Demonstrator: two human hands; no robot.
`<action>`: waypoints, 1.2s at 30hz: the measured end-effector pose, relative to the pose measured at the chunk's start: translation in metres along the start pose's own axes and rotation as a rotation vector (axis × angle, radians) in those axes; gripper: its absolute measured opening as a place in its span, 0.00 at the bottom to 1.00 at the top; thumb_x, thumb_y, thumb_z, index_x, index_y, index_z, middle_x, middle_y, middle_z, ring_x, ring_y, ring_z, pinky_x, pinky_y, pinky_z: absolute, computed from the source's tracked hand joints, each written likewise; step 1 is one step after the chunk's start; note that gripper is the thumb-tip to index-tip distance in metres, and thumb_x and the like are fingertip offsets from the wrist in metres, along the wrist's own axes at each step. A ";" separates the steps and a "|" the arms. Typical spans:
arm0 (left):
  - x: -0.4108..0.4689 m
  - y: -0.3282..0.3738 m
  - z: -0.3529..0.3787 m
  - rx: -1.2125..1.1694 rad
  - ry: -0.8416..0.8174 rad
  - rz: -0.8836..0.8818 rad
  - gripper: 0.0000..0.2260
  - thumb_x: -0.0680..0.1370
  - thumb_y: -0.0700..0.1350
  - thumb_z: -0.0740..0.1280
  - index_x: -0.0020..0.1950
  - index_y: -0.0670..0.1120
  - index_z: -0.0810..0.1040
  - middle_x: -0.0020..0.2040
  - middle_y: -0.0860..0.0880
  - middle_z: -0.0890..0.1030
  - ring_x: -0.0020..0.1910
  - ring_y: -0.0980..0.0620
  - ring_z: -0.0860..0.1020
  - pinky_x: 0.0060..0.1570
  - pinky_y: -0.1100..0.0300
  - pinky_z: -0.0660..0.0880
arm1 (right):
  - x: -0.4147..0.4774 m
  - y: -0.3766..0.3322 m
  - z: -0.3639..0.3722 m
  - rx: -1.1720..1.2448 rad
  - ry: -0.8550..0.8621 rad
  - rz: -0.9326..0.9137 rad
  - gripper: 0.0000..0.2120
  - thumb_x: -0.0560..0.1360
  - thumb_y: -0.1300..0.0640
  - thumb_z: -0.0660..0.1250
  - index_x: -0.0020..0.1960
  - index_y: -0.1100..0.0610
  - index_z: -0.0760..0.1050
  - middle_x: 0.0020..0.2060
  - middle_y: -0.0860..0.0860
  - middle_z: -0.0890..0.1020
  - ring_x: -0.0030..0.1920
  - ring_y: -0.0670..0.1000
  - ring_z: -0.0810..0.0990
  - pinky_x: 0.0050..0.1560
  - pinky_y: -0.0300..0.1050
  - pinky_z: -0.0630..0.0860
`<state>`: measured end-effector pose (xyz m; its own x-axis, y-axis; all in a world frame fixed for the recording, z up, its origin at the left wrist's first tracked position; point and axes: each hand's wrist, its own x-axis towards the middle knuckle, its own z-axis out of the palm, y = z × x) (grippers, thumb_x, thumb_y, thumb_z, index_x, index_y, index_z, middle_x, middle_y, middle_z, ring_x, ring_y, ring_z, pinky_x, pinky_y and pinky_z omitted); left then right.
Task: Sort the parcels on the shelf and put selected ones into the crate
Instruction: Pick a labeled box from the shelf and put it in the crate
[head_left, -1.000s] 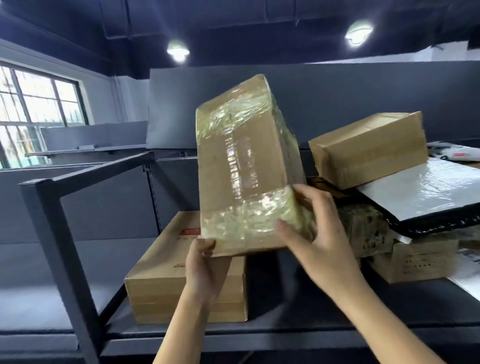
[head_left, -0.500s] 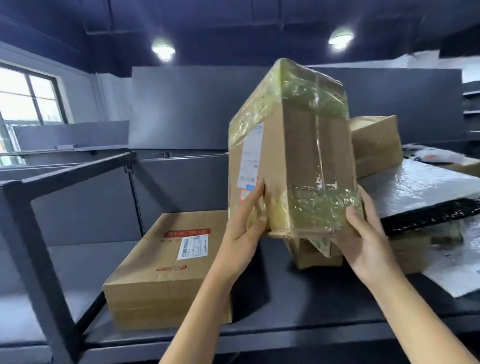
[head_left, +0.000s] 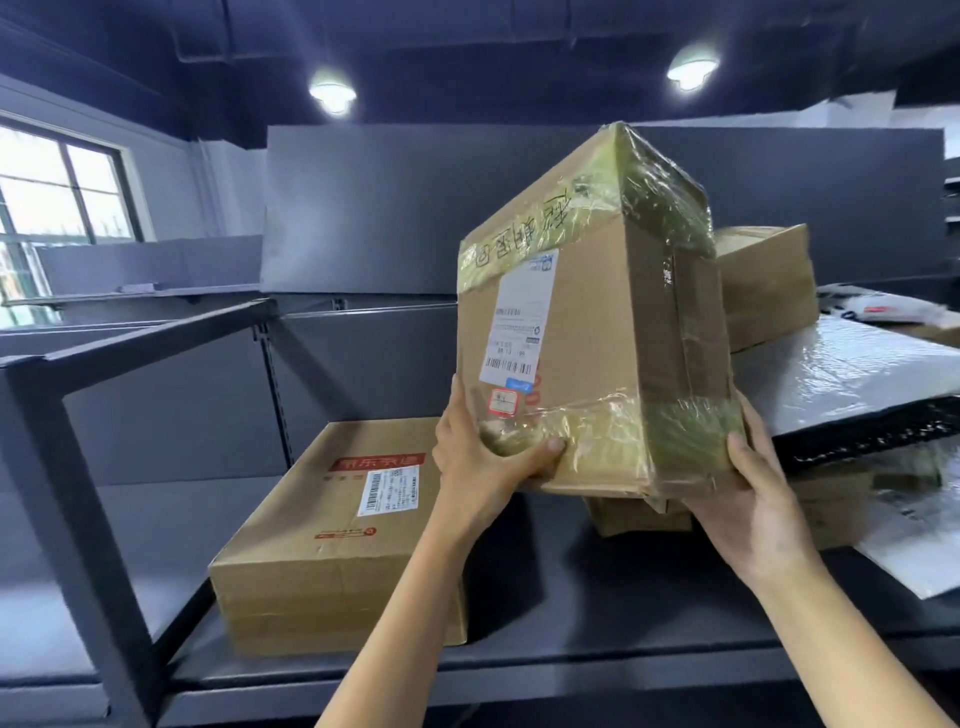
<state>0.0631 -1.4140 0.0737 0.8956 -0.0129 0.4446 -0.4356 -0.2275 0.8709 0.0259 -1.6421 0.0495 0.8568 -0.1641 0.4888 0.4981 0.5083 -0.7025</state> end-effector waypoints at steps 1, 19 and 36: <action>0.000 0.000 -0.001 0.007 0.011 0.009 0.59 0.51 0.66 0.72 0.77 0.60 0.46 0.75 0.53 0.57 0.74 0.50 0.55 0.74 0.50 0.54 | 0.002 0.000 0.000 -0.028 0.011 0.002 0.20 0.81 0.60 0.52 0.69 0.46 0.69 0.59 0.48 0.80 0.52 0.50 0.81 0.43 0.47 0.79; -0.006 -0.002 -0.007 0.093 0.196 0.219 0.58 0.57 0.56 0.79 0.72 0.70 0.39 0.61 0.62 0.53 0.59 0.81 0.50 0.65 0.65 0.54 | 0.007 -0.017 0.050 -0.975 -0.193 0.183 0.66 0.45 0.18 0.65 0.74 0.35 0.38 0.76 0.41 0.49 0.77 0.48 0.49 0.75 0.59 0.51; 0.011 0.021 -0.041 -0.583 0.001 0.010 0.13 0.80 0.40 0.58 0.62 0.49 0.73 0.53 0.48 0.82 0.44 0.56 0.81 0.39 0.63 0.76 | -0.002 -0.042 0.045 -0.698 -0.059 -0.075 0.32 0.65 0.53 0.73 0.60 0.28 0.67 0.60 0.39 0.79 0.62 0.41 0.76 0.64 0.44 0.69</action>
<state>0.0606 -1.3789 0.1057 0.8912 -0.0117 0.4535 -0.4218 0.3465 0.8378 -0.0024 -1.6248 0.1012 0.8178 -0.1213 0.5626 0.5420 -0.1667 -0.8237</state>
